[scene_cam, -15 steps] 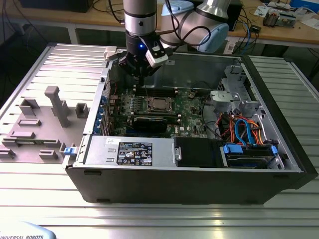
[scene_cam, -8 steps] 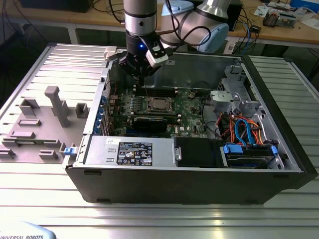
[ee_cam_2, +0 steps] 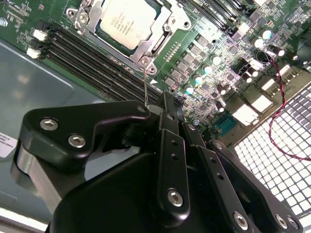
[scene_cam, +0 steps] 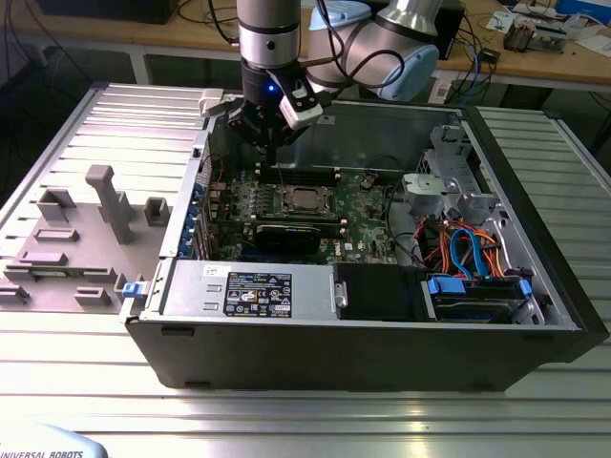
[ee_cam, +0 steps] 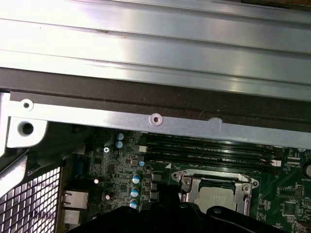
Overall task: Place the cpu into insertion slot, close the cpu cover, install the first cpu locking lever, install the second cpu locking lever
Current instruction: 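Install the first cpu locking lever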
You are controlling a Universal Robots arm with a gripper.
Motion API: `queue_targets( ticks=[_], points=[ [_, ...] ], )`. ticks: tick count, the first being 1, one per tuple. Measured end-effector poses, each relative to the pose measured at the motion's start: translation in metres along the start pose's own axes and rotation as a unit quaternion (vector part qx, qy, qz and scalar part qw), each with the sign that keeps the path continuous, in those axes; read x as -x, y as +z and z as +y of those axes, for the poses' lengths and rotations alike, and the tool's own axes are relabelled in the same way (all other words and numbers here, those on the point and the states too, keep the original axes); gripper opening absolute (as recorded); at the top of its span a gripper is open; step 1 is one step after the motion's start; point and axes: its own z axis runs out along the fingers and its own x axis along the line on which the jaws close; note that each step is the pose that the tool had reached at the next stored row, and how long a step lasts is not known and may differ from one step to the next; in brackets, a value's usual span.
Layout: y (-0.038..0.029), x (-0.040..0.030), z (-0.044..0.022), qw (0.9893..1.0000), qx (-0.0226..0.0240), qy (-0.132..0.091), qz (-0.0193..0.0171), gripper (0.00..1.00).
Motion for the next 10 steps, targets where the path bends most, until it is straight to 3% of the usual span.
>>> queue_targets(
  ticks=[4,10],
  points=[
    [0.0001,0.0042,-0.0004,1.0000,0.0000,0.000,-0.0001,0.11],
    [0.0004,0.0162,-0.0017,1.0000,0.0000,0.001,-0.0001,0.11]
  ],
)
